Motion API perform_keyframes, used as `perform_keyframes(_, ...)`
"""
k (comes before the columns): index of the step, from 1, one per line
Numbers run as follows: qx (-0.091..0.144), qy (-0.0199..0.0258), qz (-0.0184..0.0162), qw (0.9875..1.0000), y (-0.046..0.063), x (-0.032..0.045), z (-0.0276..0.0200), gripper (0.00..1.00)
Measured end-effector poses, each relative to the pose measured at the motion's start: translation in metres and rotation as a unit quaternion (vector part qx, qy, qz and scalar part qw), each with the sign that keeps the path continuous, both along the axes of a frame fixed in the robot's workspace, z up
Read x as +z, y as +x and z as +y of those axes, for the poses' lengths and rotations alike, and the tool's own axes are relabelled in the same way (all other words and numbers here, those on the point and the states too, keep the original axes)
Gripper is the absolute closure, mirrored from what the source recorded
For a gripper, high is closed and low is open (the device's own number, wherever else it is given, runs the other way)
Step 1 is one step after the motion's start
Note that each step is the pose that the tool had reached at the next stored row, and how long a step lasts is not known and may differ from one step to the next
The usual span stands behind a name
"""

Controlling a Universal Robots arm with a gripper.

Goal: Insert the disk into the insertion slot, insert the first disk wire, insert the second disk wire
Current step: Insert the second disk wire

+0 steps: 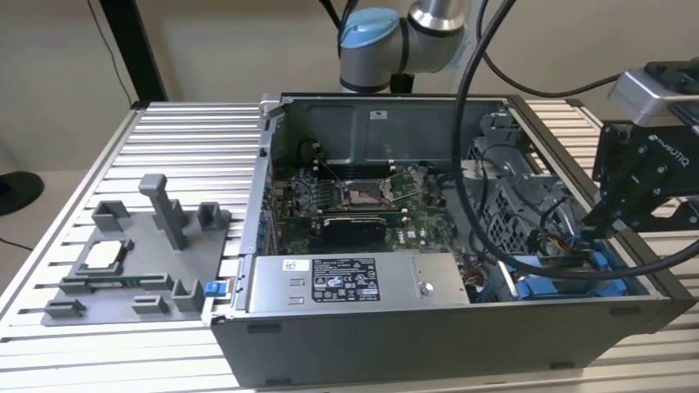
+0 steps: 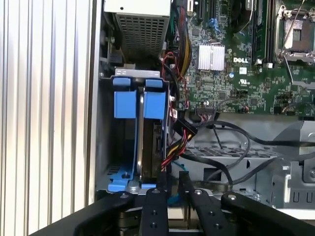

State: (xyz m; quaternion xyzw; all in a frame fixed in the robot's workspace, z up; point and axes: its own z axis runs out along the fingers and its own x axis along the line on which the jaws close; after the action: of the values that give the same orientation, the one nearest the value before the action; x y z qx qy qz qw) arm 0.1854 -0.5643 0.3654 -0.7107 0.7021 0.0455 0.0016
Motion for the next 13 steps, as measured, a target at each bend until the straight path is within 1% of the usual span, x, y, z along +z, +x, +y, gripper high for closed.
perform_keyframes(2,0.0,0.0002,0.0002,1.0,0.004,-0.0018,0.0001,0.0)
perform_keyframes(6,0.0,0.0001,0.0009,1.0,0.005,-0.0083,0.0,0.0)
perform_keyframes(9,0.0,0.0,0.0011,1.0,0.005,-0.01,0.0005,0.0)
perform_keyframes(13,0.0,0.0,0.0011,1.0,0.005,-0.0109,0.0027,0.0)
